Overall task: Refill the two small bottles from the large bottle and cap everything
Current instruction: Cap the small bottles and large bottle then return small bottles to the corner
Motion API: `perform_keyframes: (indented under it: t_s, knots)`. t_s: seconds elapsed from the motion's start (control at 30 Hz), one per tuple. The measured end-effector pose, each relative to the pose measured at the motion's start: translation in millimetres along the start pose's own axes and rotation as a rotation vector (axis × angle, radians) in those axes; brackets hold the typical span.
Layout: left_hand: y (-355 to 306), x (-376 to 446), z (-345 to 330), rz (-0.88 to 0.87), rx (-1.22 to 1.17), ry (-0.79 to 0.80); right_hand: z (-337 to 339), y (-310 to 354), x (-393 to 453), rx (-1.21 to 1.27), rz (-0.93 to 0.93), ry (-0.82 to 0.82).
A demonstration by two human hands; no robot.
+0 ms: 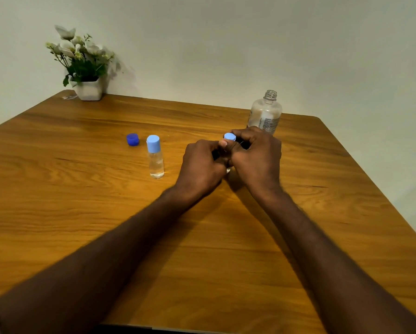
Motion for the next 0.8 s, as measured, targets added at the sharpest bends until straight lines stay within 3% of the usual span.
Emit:
perform_keyframes:
  t_s: [0.17, 0.8]
  knots:
    - [5, 0, -2, 0.027, 0.060, -0.037, -1, 5, -6, -0.049, 0.005, -0.067]
    - [-14, -10, 9, -0.048, 0.117, -0.056, -6, -1, -13, -0.014, 0.078, 0.045]
Point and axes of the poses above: each hand's wrist, its own x-axis towards the middle knuckle, its own z-axis out of the back of the hand, y = z × x, the point moved 6 cm from there along x, towards the middle knuckle, and after that the axes turned 14 degrees about -z, right-handed, at the moved point
